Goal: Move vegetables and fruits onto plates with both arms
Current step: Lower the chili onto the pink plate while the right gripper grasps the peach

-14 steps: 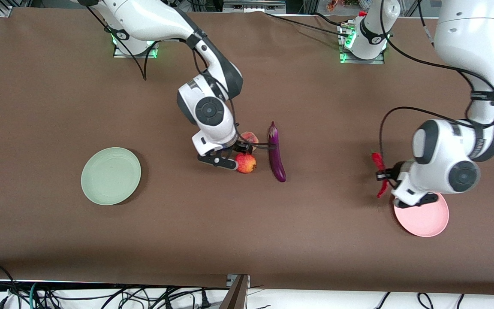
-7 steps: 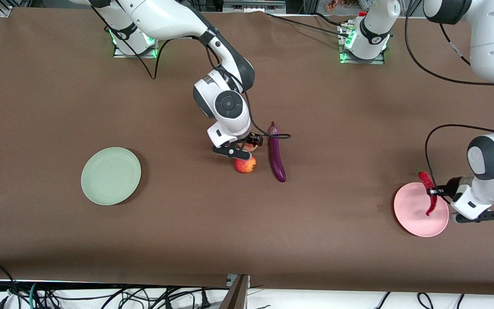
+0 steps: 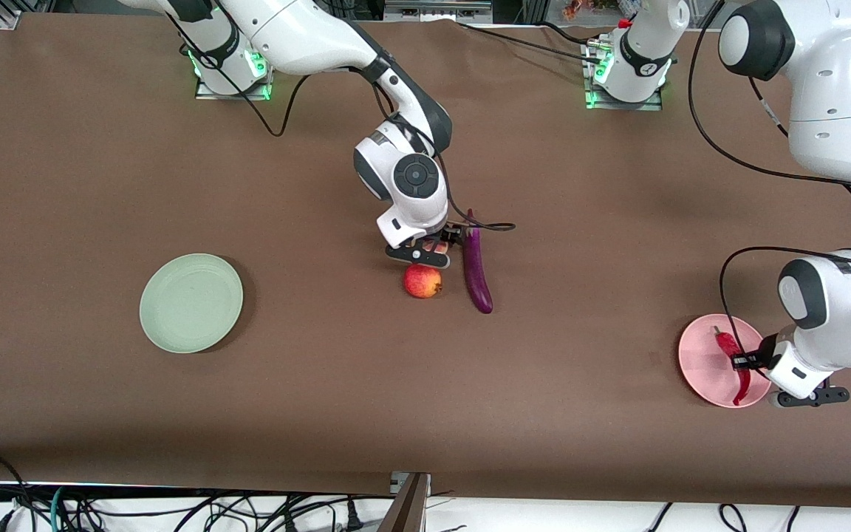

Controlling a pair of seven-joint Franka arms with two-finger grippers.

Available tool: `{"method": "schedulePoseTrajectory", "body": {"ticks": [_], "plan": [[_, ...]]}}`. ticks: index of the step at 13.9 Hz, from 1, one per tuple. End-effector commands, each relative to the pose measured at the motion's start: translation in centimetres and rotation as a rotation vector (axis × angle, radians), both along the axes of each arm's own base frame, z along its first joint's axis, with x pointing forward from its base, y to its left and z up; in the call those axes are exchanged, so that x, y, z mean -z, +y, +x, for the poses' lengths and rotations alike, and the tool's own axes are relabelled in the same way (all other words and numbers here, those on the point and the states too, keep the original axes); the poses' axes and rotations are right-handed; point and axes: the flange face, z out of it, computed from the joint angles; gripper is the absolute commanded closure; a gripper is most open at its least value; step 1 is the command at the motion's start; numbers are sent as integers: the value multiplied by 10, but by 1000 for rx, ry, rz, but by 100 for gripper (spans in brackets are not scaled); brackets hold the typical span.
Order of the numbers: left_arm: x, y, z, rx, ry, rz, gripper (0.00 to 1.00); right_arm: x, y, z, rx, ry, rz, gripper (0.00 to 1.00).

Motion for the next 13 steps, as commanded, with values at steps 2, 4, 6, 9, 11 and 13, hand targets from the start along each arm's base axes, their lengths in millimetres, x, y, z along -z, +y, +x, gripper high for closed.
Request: {"method": "schedulePoseTrajectory", "body": {"ticks": [2, 4, 6, 9, 11, 13], "plan": [[-23, 8, 8, 12, -33, 22, 0, 4, 0, 3, -5, -26, -17, 0], [-44, 9, 9, 6, -56, 16, 0, 8, 0, 3, -9, -25, -25, 0], [-77, 3, 5, 10, -17, 1, 0, 8, 0, 4, -14, -42, -24, 10], [-132, -14, -6, 25, 32, -37, 0, 10, 0, 5, -24, -57, -23, 34], [-165, -24, -16, 15, 63, -102, 0, 3, -1, 8, -33, -63, -17, 48], [-197, -41, -27, 2, 80, -191, 0, -24, -11, 21, -21, -76, -6, 48]]}}
